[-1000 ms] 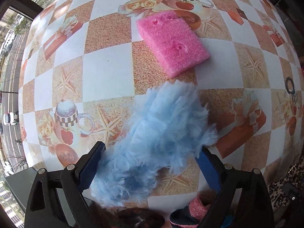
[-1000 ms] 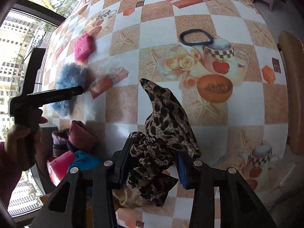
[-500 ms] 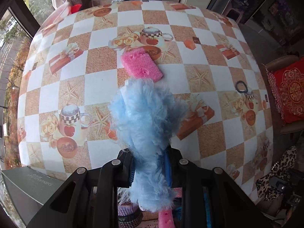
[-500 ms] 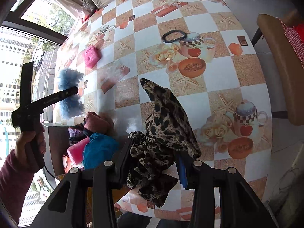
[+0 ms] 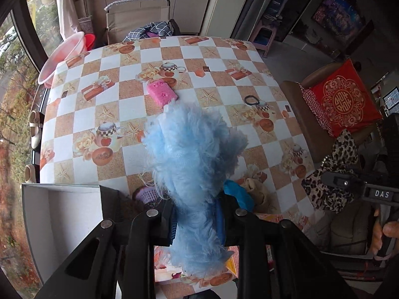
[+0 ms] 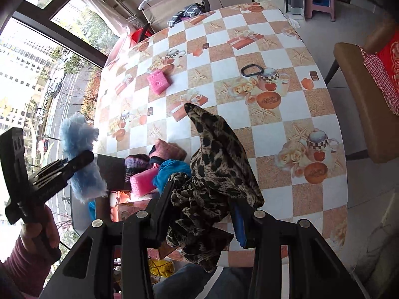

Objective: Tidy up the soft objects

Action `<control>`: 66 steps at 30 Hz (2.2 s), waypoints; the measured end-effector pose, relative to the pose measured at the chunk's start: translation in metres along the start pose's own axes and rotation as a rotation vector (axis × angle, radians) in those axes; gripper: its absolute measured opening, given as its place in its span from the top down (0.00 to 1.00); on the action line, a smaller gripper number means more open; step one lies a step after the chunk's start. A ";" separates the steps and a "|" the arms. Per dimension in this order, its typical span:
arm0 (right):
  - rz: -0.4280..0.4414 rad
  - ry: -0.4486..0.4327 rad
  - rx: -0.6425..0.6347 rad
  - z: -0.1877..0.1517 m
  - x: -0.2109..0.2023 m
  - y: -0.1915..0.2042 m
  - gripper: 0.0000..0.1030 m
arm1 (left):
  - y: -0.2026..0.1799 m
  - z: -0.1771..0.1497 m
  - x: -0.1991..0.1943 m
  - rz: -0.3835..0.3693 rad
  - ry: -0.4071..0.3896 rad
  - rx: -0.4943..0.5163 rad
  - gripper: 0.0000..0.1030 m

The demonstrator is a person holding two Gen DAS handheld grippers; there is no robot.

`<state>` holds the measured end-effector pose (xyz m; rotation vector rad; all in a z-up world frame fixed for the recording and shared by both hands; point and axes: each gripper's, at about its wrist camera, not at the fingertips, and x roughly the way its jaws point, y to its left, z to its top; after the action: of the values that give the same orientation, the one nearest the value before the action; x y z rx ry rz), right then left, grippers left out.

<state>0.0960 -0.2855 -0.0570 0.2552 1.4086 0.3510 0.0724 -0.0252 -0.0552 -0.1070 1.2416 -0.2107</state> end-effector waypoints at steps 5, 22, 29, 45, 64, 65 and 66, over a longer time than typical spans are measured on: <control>0.010 -0.010 -0.041 -0.013 -0.008 0.034 0.58 | 0.003 -0.035 -0.020 -0.017 0.004 -0.022 0.74; 0.065 0.043 -0.218 -0.050 0.012 0.141 0.58 | 0.037 -0.107 -0.063 -0.015 -0.031 -0.114 0.74; 0.081 0.086 -0.296 -0.062 0.029 0.174 0.58 | 0.072 -0.122 -0.078 0.029 -0.073 -0.226 0.74; 0.122 0.194 -0.547 -0.072 0.072 0.264 0.58 | 0.149 -0.181 -0.106 0.163 -0.124 -0.505 0.74; 0.164 0.247 -0.652 -0.084 0.101 0.322 0.58 | 0.173 -0.201 -0.112 0.209 -0.107 -0.566 0.74; 0.164 0.245 -0.645 -0.083 0.100 0.320 0.58 | 0.174 -0.199 -0.112 0.209 -0.108 -0.563 0.74; 0.165 0.243 -0.638 -0.082 0.100 0.319 0.58 | 0.173 -0.199 -0.113 0.209 -0.109 -0.559 0.74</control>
<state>-0.0004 0.0445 -0.0397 -0.2034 1.4397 0.9679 -0.1329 0.1750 -0.0483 -0.4627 1.1653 0.3256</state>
